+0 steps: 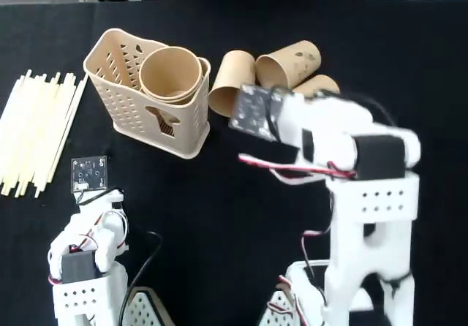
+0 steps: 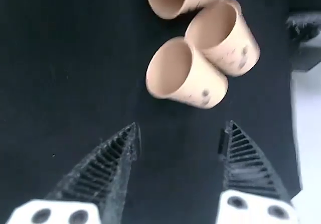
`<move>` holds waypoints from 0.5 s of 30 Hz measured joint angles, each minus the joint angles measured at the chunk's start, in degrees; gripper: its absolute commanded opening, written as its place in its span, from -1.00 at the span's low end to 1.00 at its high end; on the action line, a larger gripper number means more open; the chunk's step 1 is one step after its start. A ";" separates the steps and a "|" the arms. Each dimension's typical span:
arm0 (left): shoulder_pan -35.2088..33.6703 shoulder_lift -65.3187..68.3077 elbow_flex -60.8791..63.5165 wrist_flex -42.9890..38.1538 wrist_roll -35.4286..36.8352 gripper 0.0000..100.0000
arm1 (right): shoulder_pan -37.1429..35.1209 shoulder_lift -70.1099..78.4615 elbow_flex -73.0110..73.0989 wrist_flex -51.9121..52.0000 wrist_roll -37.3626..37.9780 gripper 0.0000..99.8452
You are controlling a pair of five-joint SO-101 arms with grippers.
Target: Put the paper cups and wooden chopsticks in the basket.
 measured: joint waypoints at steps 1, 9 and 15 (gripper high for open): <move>0.00 0.00 0.00 0.00 0.00 -0.89 | 1.23 -1.23 4.04 -2.64 0.18 -0.47; 0.00 0.00 0.00 0.00 0.00 -0.89 | 5.01 -2.73 30.24 -31.03 -2.73 -0.39; 0.00 0.00 0.00 0.00 0.00 -0.89 | 4.40 -2.73 38.15 -43.69 -8.88 -0.23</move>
